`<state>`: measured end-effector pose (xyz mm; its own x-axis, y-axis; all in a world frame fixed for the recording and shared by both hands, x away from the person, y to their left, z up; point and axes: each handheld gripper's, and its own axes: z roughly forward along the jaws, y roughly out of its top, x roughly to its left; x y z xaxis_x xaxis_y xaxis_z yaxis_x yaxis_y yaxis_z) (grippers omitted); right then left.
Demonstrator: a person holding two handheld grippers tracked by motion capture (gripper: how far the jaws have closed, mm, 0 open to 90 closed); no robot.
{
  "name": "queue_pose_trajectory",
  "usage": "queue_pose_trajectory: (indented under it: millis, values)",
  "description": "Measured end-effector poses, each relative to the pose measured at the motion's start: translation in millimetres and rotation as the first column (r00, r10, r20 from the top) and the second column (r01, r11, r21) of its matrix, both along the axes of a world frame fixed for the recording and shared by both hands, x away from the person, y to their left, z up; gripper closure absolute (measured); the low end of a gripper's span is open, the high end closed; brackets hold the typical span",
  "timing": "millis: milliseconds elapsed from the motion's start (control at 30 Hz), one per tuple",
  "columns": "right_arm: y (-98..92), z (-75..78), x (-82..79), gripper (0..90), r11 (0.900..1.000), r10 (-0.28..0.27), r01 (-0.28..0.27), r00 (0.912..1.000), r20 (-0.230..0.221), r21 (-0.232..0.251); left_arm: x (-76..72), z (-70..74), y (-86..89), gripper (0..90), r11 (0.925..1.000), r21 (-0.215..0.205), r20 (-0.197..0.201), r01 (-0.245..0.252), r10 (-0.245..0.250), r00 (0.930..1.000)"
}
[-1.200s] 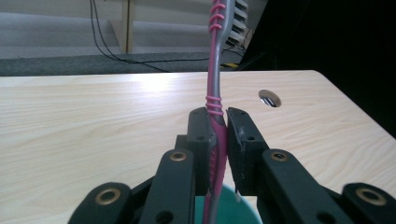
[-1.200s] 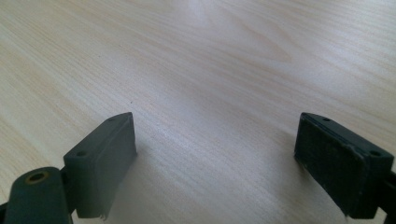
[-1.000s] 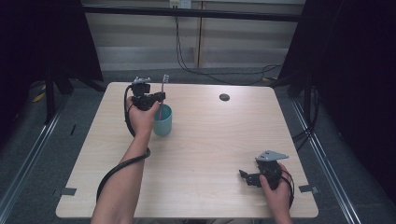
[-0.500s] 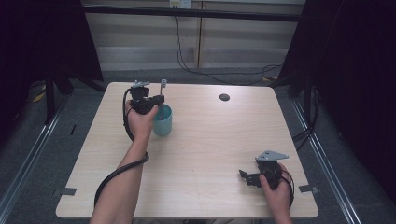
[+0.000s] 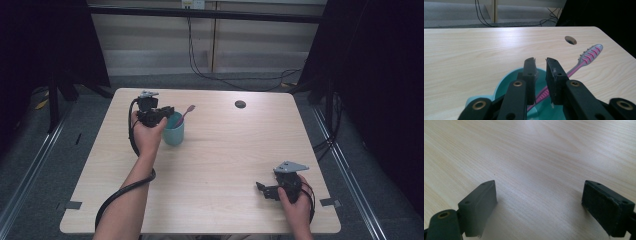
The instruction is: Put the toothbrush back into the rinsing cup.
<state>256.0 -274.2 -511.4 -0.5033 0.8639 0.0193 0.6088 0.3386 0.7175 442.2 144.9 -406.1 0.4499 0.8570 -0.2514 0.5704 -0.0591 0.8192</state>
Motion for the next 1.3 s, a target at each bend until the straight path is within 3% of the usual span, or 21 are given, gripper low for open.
queue_pose_trajectory:
  millis: [1067, 1300]
  values:
    - [0.0, 0.0, 0.0, 12.1, 1.0, 0.0, 0.0, 1.0, 0.0, 0.0, -28.8, 5.5, 15.3, 47.7, 0.9964, 0.034, -0.038, 0.077, -0.076, 0.9964]
    - [0.0, 0.0, 0.0, 12.0, 1.0, 0.0, 0.0, 1.0, 0.0, 0.0, -35.1, 4.3, 17.4, 42.4, 0.9941, 0.04, -0.024, 0.101, -0.1, 0.9947]
